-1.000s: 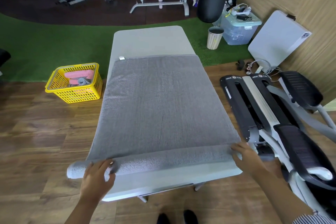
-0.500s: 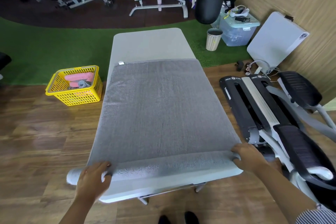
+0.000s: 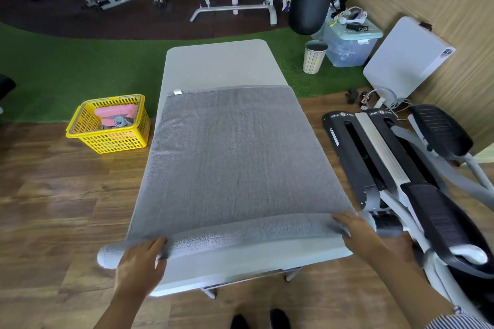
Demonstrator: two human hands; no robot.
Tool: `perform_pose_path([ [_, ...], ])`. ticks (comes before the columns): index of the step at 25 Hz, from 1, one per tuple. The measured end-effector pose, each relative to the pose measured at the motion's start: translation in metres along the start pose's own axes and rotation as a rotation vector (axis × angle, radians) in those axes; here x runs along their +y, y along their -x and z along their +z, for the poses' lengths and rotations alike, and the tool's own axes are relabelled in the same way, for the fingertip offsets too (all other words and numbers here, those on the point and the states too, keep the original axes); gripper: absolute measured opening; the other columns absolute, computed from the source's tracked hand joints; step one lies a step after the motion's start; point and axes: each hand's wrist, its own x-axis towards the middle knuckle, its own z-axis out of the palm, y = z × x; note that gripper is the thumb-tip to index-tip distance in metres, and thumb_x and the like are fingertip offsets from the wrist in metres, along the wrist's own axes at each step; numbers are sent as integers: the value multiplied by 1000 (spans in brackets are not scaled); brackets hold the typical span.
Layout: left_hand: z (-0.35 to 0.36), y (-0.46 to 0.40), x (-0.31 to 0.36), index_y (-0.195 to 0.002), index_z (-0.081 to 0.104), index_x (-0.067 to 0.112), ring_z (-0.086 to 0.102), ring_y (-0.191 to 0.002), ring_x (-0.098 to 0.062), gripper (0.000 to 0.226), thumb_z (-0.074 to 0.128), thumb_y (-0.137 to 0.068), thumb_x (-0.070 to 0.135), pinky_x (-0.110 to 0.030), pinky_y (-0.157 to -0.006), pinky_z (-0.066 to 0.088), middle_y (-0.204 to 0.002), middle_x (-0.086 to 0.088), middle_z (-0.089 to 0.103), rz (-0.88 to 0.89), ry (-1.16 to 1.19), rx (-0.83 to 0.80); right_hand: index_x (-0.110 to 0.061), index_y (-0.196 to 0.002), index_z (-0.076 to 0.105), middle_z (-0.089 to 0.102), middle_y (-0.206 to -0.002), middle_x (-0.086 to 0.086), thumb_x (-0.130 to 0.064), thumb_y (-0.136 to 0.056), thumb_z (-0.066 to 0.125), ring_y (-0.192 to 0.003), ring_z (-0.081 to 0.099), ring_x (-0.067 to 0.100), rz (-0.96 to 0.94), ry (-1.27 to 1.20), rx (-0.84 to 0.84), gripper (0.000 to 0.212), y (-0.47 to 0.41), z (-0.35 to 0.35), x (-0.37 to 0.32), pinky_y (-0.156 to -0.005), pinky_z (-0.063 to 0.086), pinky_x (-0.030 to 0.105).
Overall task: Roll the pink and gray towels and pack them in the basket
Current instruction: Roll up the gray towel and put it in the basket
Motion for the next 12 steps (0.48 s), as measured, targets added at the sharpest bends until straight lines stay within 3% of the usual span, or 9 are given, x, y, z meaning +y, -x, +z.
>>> perform_pose_path([
  [3, 1, 12, -10, -88, 74, 18, 64, -54, -27, 46, 38, -67, 37, -35, -49, 51, -72, 4, 69, -36, -6, -38, -8, -127, 52, 54, -129, 5, 9, -80, 51, -124, 45, 22, -21, -18, 20, 50, 4, 5, -4, -114, 22, 31],
  [7, 2, 25, -24, -85, 77, 15, 64, -50, -31, 48, 37, -69, 36, -40, -48, 51, -72, -3, 71, -73, 24, 60, -10, -130, 50, 52, -133, 5, 9, -80, 51, -127, 42, 22, -82, -22, -4, 53, 3, 16, -13, -115, 18, 31],
  [12, 4, 29, -30, -83, 77, 9, 62, -47, -34, 49, 37, -69, 33, -44, -48, 52, -68, -9, 70, -78, 47, 167, -14, -128, 52, 54, -130, 0, 4, -80, 51, -122, 46, 21, -181, -34, 38, 52, 3, 20, -20, -104, 30, 23],
])
